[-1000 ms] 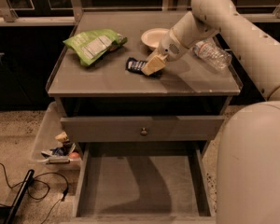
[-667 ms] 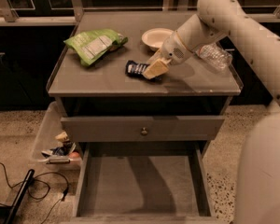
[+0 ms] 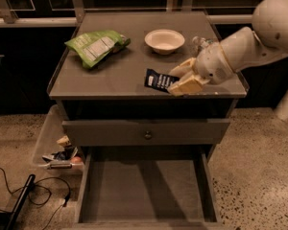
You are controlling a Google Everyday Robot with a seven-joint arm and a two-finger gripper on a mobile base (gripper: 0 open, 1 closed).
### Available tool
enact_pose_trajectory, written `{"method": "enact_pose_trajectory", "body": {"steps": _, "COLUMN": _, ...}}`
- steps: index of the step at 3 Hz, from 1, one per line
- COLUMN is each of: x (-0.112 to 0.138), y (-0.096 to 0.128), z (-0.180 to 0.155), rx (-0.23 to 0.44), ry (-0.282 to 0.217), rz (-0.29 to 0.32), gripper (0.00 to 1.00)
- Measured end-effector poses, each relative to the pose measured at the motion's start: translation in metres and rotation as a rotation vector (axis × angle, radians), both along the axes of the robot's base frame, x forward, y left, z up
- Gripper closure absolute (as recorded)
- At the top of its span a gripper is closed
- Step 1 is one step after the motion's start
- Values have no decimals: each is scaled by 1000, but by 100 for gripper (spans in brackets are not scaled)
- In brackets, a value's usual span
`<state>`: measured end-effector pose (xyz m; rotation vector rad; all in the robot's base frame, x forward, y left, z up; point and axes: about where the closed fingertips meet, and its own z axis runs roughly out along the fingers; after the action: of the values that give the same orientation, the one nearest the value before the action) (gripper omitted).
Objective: Place rxbar blueberry into middle drawer
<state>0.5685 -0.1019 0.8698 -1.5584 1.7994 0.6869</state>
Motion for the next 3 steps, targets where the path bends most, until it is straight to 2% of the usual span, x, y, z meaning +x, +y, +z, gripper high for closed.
{"method": "enact_pose_trajectory", "body": {"steps": 1, "x": -49, "y": -25, "z": -9, "rx": -12, "ry": -35, "rz": -15, "gripper": 100}}
{"method": "enact_pose_trajectory", "body": {"steps": 2, "x": -88, "y": -32, "z": -41, "rx": -90, "ry": -30, "rz": -67, "gripper": 100}}
{"method": "enact_pose_trajectory", "body": {"steps": 3, "x": -101, "y": -31, "z": -115, "rx": -163, "ry": 55, "rz": -135, "gripper": 100}}
